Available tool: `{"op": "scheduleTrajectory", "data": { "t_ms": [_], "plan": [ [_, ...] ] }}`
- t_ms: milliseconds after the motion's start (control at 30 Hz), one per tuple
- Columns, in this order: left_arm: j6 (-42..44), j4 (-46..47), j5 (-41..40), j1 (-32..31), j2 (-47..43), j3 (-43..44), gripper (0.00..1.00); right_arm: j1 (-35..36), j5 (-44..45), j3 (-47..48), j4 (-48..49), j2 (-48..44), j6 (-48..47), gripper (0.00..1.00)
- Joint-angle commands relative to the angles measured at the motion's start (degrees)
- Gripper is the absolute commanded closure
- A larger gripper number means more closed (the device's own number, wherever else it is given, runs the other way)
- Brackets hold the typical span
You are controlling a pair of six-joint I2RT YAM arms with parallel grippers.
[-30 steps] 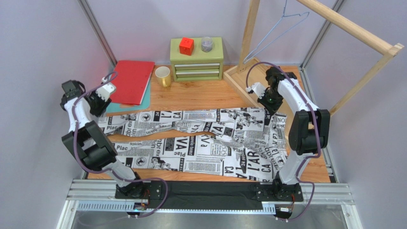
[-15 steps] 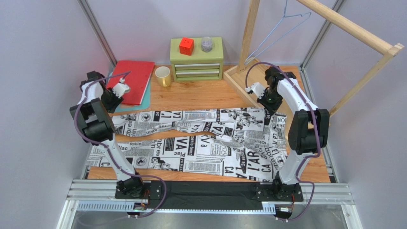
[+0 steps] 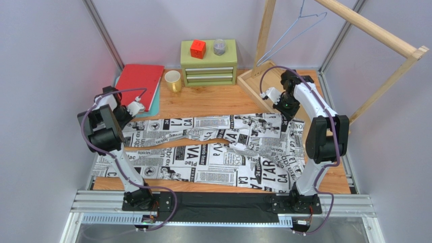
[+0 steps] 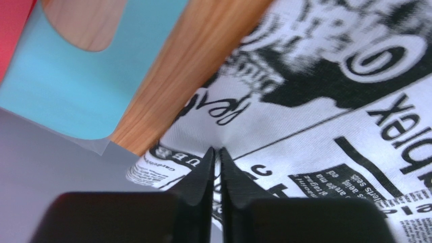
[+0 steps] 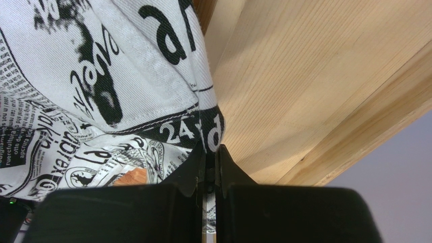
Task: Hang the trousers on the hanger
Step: Fold the trousers
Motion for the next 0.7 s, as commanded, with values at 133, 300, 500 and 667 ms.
{"op": "scheduleTrajectory", "data": {
  "t_ms": [133,300,500,667],
  "plan": [
    [1.6,-2.6,11.6,-1.8,-11.2,-8.7,1.00,-2.1,4.5,3.2,1.3,-0.1,-3.1,1.00],
    [6.5,-4.8,4.4,-1.9,-11.0,-18.9,1.00,-2.5,4.4,2.8,1.4,-0.2,-3.9,1.00],
    [2.0,-5.3,5.5,-1.2,-13.1,-13.7,0.88,-2.5,4.2,0.9,2.0,-1.2,-5.6,1.00],
    [0.1,-10.5,9.5,-1.0,-11.5,1.3,0.59,-2.6,3.3,0.8,2.0,-1.4,-5.8,1.00]
  ]
}}
